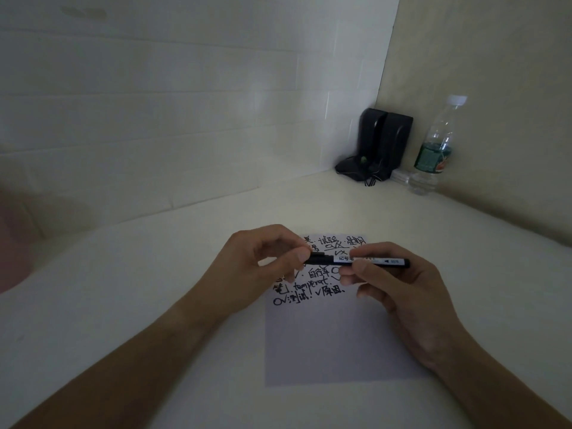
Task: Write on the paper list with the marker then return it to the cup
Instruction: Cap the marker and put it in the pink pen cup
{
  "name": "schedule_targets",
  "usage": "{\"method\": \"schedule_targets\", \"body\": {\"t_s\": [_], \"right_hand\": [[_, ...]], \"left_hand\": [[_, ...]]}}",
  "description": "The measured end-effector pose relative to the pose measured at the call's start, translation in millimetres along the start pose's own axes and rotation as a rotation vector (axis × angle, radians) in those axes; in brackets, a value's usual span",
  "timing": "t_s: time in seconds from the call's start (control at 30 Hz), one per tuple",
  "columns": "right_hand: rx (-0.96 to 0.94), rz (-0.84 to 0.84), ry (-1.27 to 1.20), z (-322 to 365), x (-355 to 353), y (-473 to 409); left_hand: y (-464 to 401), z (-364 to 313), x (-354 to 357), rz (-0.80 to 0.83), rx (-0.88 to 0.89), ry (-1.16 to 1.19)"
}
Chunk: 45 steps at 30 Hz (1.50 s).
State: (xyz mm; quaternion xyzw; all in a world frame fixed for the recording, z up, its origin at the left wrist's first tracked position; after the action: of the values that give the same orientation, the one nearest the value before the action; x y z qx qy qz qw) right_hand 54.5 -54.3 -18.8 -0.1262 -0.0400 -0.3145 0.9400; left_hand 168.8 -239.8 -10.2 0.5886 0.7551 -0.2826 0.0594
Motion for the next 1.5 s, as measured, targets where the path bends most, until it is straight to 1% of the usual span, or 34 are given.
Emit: {"method": "schedule_targets", "body": {"t_s": [0.07,0.13,0.33,0.57,0.67,0.77,0.83,0.9,1.0,1.03,1.1,1.13,1.17,1.23,1.37,1.43,1.5], "right_hand": [[0.007,0.007,-0.005,0,0,1],[0.015,0.010,-0.007,-1,0,1],[0.026,0.033,0.011,-3,2,1],[0.008,0.053,-0.007,-5,3,-1],[0.012,0.110,0.086,-8,7,-2],[0.042,0.208,0.226,-11,13,-2],[0.057,0.281,0.377,-15,17,0],[0.058,0.314,0.491,-16,20,2],[0.068,0.346,0.632,-13,31,0],[0.085,0.367,0.752,-12,39,-1],[0.109,0.400,1.122,-11,63,-3],[0.091,0.404,1.277,-9,81,-2],[0.050,0.400,1.348,-7,102,0],[-0.052,0.408,1.336,-7,146,7],[-0.252,0.445,1.267,-26,226,9],[-0.301,0.462,1.225,-38,258,4],[-0.308,0.499,1.193,-49,285,-3]], "left_hand": [[0,4,-1,-0.018,-0.018,0.132],[0,5,-1,-0.036,-0.024,0.196],[2,5,-3,-0.061,-0.035,0.224],[-1,7,-3,-0.050,-0.051,0.331],[-2,10,-5,-0.046,-0.071,0.367],[-1,8,-8,-0.100,-0.084,0.414],[0,3,-16,-0.159,-0.095,0.539],[4,-5,-32,-0.236,-0.106,0.632],[18,-19,-61,-0.392,-0.107,0.545],[26,-24,-69,-0.443,-0.108,0.507],[43,-35,-84,-0.529,-0.117,0.436],[53,-39,-92,-0.565,-0.129,0.398],[63,-44,-101,-0.597,-0.142,0.355],[86,-52,-123,-0.657,-0.169,0.247],[132,-72,-173,-0.798,-0.218,-0.041],[152,-88,-197,-0.875,-0.248,-0.162],[170,-100,-224,-0.943,-0.278,-0.269]]}}
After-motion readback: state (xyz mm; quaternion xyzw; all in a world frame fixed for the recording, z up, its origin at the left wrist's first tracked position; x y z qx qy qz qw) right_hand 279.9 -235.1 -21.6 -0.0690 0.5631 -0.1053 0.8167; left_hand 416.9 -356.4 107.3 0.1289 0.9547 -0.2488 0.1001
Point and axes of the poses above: each hand's wrist, its own y-axis away from the middle knuckle, its own x-axis out of the palm, z = x × y, the point moved 4 cm from there along -y, towards the middle knuckle, and after that the axes turned 12 degrees about z, right-handed, at the moved point
